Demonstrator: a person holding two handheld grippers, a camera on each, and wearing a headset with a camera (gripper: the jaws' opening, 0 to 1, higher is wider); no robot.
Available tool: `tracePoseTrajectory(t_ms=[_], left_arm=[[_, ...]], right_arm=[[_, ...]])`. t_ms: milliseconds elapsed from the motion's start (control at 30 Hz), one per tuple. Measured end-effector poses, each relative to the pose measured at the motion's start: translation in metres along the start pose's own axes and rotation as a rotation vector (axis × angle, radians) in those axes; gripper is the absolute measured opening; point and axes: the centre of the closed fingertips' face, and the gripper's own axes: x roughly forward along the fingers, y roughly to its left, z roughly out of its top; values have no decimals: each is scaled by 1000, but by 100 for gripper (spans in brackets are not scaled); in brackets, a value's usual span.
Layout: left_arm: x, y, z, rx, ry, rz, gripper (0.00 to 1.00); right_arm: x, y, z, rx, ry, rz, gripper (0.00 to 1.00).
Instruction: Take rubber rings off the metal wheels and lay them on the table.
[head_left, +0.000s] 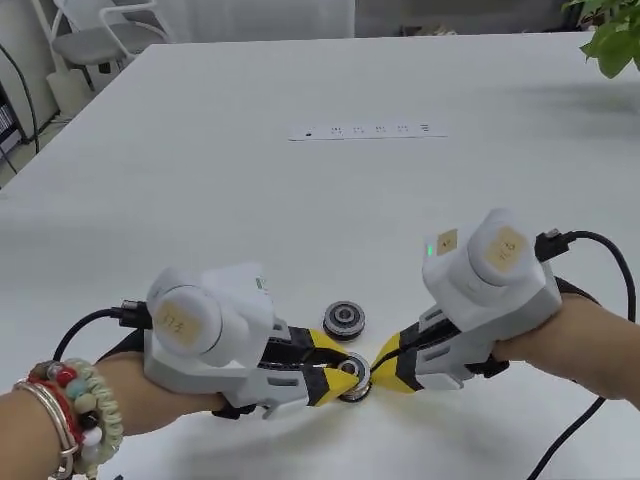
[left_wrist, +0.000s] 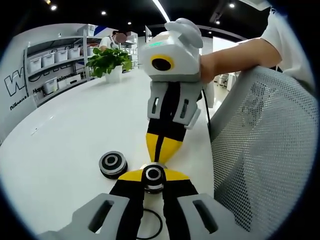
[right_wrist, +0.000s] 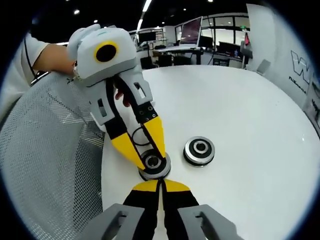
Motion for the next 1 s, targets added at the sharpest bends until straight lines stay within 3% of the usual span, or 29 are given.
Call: tracePoseTrajectory(t_ms=[33,67,267,300,433,533,600,767,900,1000], left_arm=[[0,0,0,0,0,1,8],[0,0,0,0,0,1,8],[1,0,0,2,2,0,8],[1,0,0,2,3,0,8],[0,0,0,5,2,0,8],[0,0,0,7,1,0,8],[0,-1,0,9,1,-2,8],[0,-2,0,13,0,-4,8],[0,-2,1,13,0,-3,8],[0,-2,1,15,0,-3,8]], right_arm=[[-1,0,-1,96,13,2,0],[-1,-1,-1,107,15,1,0],[-7,-7,1,356,0,-14,0],[-8,-9,2,340,-10,-16,0],[-8,-8,2,473,-12,-19,0],[-6,-9,0,498,-10,-20,0],[-6,-6,-1,554,1,-9,0],[-7,-6,-1,557,-2,-14,0],[-9,-7,1,621,-42,3,0],[-14,-6,8,730,-102,50,0]])
